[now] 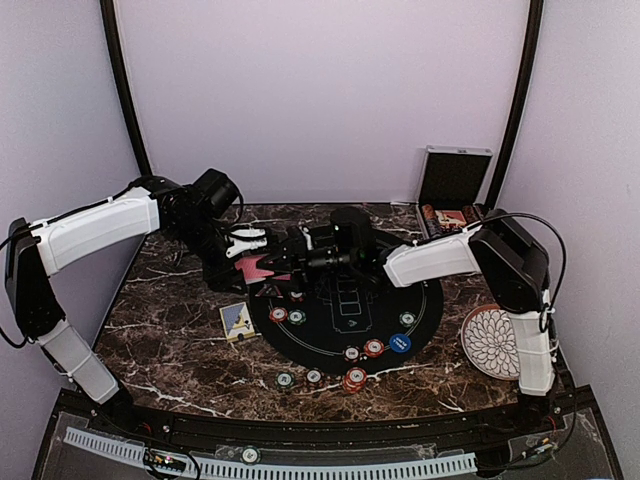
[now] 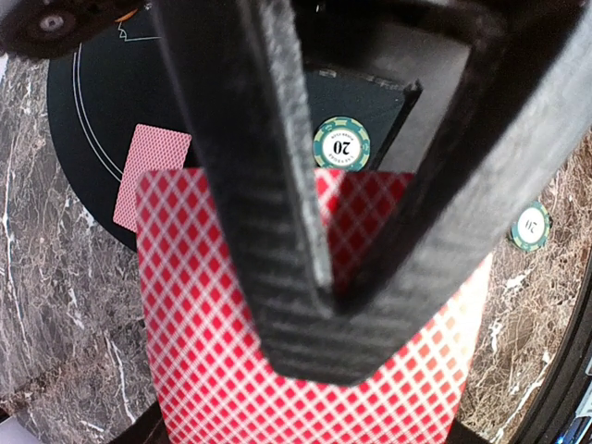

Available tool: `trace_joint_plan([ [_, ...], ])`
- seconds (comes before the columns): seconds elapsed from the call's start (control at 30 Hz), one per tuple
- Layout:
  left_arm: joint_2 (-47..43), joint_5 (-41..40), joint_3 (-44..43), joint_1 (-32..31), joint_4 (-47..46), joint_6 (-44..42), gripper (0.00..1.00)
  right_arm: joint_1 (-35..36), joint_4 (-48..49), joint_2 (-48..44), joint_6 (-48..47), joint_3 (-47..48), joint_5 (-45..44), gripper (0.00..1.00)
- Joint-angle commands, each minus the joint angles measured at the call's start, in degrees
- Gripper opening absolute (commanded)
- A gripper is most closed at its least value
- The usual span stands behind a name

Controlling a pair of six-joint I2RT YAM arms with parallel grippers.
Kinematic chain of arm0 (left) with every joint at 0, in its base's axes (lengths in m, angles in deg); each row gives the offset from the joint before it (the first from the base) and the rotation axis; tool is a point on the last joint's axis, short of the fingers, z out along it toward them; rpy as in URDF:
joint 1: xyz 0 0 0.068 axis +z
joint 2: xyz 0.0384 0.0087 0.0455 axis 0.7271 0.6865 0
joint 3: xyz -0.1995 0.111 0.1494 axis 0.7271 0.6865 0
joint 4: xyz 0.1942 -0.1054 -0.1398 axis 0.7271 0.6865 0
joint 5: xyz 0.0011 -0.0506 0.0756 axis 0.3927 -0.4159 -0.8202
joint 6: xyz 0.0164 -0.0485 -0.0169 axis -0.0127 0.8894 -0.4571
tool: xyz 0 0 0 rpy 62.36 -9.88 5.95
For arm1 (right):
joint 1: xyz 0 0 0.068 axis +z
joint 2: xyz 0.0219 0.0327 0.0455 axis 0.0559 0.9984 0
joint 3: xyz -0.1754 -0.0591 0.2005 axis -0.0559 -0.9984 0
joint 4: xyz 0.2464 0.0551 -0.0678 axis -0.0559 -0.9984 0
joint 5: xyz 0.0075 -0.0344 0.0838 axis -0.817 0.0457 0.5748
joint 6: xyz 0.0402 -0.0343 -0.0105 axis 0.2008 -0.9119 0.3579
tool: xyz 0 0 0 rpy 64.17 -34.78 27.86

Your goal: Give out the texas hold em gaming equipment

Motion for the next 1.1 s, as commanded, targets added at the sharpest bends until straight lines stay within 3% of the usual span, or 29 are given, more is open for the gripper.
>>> trace_joint_plan([
  [0.0,-1.09,0.24,0.24,-0.05,-0.13,-0.16,0.09,-1.11,4.19,-3.74,0.95,-1.63,1.06,0.4],
  [0.33,-0.77,-0.44,0.15,-0.05,-0.16,-0.22,0.09,-1.49,6.45,-4.69,2.37,-3.4,1.69,0.15],
  [0.77,-0.87,-1.63,0.67,-0.01,0.04,-0.42,0.08,-3.47,14.39,-4.67,7.55,-6.59,3.5,0.0],
  [1.07,-1.45,-2.27,1.4,-0.03,0.37,-0.52,0.08,-9.68,12.27,-8.34,4.41,-11.79,4.48,0.0],
])
